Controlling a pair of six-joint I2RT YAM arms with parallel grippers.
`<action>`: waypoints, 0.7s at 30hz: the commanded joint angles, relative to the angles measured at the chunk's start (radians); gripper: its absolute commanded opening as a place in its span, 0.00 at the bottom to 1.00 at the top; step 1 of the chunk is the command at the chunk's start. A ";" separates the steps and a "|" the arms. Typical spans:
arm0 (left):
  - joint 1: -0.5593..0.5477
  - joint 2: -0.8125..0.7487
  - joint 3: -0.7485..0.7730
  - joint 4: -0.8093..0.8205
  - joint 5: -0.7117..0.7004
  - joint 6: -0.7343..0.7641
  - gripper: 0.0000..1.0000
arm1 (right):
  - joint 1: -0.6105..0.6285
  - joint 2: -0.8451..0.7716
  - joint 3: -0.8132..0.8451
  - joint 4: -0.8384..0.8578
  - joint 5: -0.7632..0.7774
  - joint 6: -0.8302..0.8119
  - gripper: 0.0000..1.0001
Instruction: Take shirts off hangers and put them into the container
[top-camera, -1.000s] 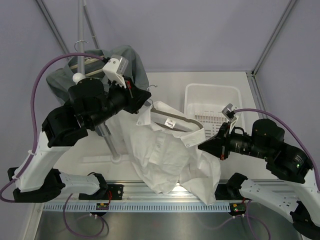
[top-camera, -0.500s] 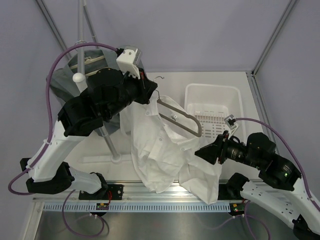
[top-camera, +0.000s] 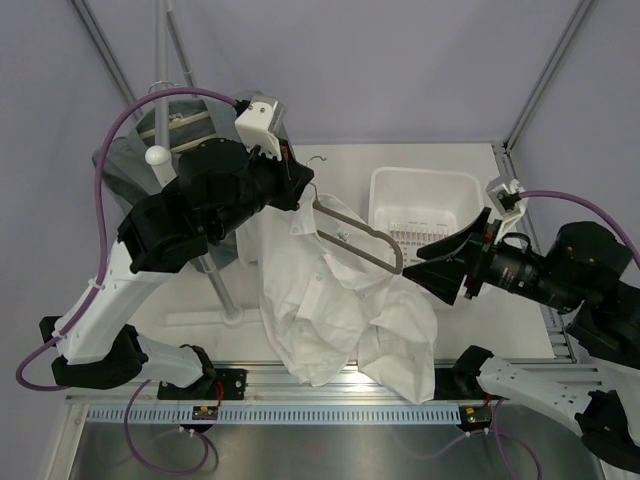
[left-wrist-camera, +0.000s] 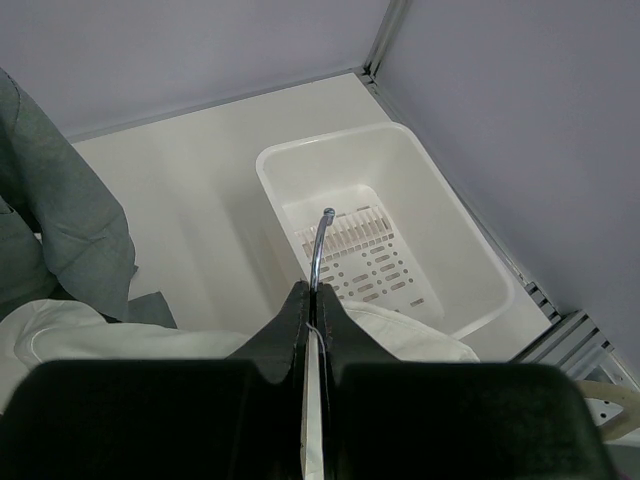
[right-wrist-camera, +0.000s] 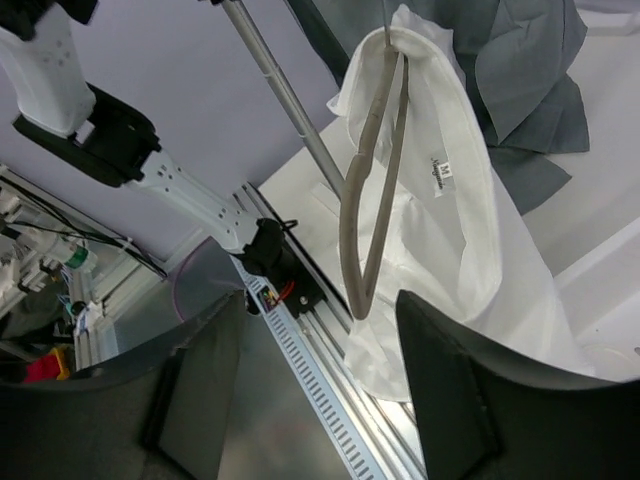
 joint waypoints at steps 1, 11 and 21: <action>0.000 -0.022 0.018 0.062 -0.016 0.005 0.00 | 0.006 0.077 0.016 -0.059 -0.054 -0.070 0.64; 0.000 -0.020 0.029 0.054 0.006 0.008 0.00 | 0.004 0.127 -0.023 -0.010 -0.027 -0.107 0.46; 0.000 -0.163 -0.127 0.063 0.323 0.101 0.00 | 0.004 0.042 -0.007 -0.099 -0.091 -0.136 0.00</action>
